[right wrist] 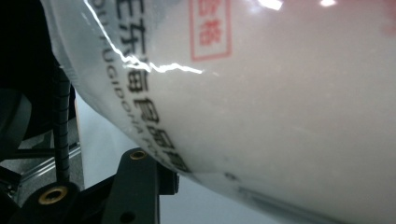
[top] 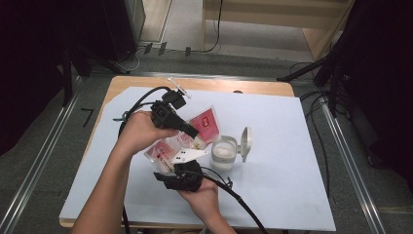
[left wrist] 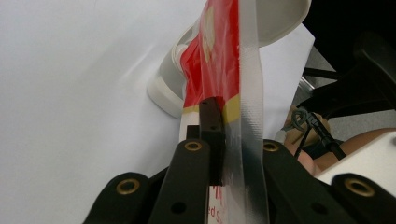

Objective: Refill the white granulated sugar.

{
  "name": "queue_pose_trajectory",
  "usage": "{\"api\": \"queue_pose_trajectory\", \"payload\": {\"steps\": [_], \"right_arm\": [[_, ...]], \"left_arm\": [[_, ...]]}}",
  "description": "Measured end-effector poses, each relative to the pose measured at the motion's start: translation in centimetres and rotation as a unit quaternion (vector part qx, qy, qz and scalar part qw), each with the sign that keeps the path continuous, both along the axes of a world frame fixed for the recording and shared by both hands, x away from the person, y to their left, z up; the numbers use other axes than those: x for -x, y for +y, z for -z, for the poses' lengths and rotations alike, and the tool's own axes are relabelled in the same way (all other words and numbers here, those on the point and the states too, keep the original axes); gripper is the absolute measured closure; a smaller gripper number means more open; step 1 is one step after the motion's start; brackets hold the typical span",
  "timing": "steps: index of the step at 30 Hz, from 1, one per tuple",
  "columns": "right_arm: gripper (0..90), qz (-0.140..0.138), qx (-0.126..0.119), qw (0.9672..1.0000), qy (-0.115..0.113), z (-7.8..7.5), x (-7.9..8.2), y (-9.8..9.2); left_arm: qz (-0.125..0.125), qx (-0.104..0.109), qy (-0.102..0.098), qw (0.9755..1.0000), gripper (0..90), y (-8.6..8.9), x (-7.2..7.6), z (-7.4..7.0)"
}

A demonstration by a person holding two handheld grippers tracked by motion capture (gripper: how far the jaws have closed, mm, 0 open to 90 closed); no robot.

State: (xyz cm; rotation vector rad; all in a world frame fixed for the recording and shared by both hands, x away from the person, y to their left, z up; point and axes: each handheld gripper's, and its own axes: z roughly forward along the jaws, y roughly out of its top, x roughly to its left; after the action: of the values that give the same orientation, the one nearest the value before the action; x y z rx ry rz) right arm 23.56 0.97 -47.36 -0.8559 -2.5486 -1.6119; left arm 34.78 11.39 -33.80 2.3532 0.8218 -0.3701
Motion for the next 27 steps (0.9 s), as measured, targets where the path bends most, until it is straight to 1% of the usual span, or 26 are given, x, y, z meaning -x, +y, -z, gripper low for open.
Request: {"api": "queue_pose_trajectory", "payload": {"steps": [2, 3, 4, 5, 7, 8, 9, 10, 11, 13, 14, 16, 19, 21, 22, 23, 24, 26, 27], "right_arm": [[58.5, -0.002, 0.003, 1.0, -0.002, 0.0, 0.0, 0.0], [58.5, -0.002, 0.005, 1.0, -0.004, 0.0, 0.1, 0.0], [58.4, -0.001, 0.005, 1.0, -0.006, 0.0, 0.1, 0.0], [58.4, -0.001, 0.002, 1.0, -0.006, 0.0, 0.0, -0.1], [58.2, 0.002, -0.001, 1.0, -0.009, -0.1, 0.0, -0.2], [58.1, 0.004, -0.003, 0.9999, -0.009, -0.2, 0.0, -0.3], [58.1, 0.005, -0.006, 0.9999, -0.009, -0.2, 0.0, -0.4], [58.1, 0.006, -0.007, 0.9999, -0.013, -0.2, 0.0, -0.4], [58.0, 0.008, -0.007, 0.9998, -0.017, -0.3, 0.0, -0.5], [58.0, 0.012, -0.008, 0.9997, -0.018, -0.3, 0.1, -0.6], [58.0, 0.014, -0.01, 0.9996, -0.021, -0.3, 0.1, -0.7], [57.9, 0.019, -0.011, 0.9995, -0.022, -0.3, 0.1, -0.8], [57.7, 0.024, -0.012, 0.9993, -0.026, -0.3, 0.0, -1.0], [57.7, 0.028, -0.015, 0.9992, -0.025, -0.4, -0.1, -1.1], [57.9, 0.031, -0.017, 0.9991, -0.026, -0.3, -0.1, -1.2], [57.9, 0.033, -0.02, 0.999, -0.021, -0.4, -0.2, -1.3], [58.0, 0.035, -0.023, 0.9989, -0.019, -0.4, -0.2, -1.4], [58.3, 0.038, -0.028, 0.9987, -0.02, -0.4, -0.3, -1.5], [58.5, 0.038, -0.028, 0.9987, -0.02, -0.5, -0.4, -1.6]], "left_arm": [[-0.001, 0.005, 0.002, 1.0, 90.0, 0.2, 0.0, 0.0], [0.002, 0.007, 0.003, 1.0, 90.0, 0.4, 0.0, -0.1], [0.005, 0.014, 0.003, 0.9999, 90.0, 0.6, 0.0, -0.2], [0.005, 0.019, 0.003, 0.9998, 90.0, 0.7, 0.1, -0.3], [0.004, 0.022, -0.003, 0.9997, 90.0, 1.1, 0.1, -0.6], [0.003, 0.027, -0.003, 0.9996, 90.0, 1.2, 0.2, -0.7], [0.003, 0.029, -0.002, 0.9996, 90.0, 1.4, 0.2, -0.8], [0.001, 0.034, -0.001, 0.9994, 90.0, 1.6, 0.3, -0.9], [0.002, 0.035, -0.002, 0.9994, 90.0, 1.8, 0.2, -0.9], [-0.002, 0.041, -0.003, 0.9992, 90.0, 2.1, 0.3, -1.0], [0.003, 0.042, -0.003, 0.9991, 90.0, 2.2, 0.3, -1.1], [0.0, 0.046, -0.007, 0.9989, 90.0, 2.4, 0.4, -1.2], [0.002, 0.053, -0.009, 0.9986, 90.0, 2.7, 0.5, -1.6], [-0.002, 0.057, -0.015, 0.9983, 90.0, 3.0, 0.6, -1.9], [-0.004, 0.055, -0.018, 0.9983, 90.0, 3.2, 0.7, -2.1], [-0.004, 0.059, -0.021, 0.998, 90.0, 3.4, 0.7, -2.2], [-0.009, 0.066, -0.019, 0.9976, 90.0, 3.7, 0.8, -2.3], [-0.009, 0.07, -0.022, 0.9973, 90.0, 4.2, 0.9, -2.5], [-0.011, 0.073, -0.021, 0.9971, 90.0, 4.5, 0.9, -2.6]]}}
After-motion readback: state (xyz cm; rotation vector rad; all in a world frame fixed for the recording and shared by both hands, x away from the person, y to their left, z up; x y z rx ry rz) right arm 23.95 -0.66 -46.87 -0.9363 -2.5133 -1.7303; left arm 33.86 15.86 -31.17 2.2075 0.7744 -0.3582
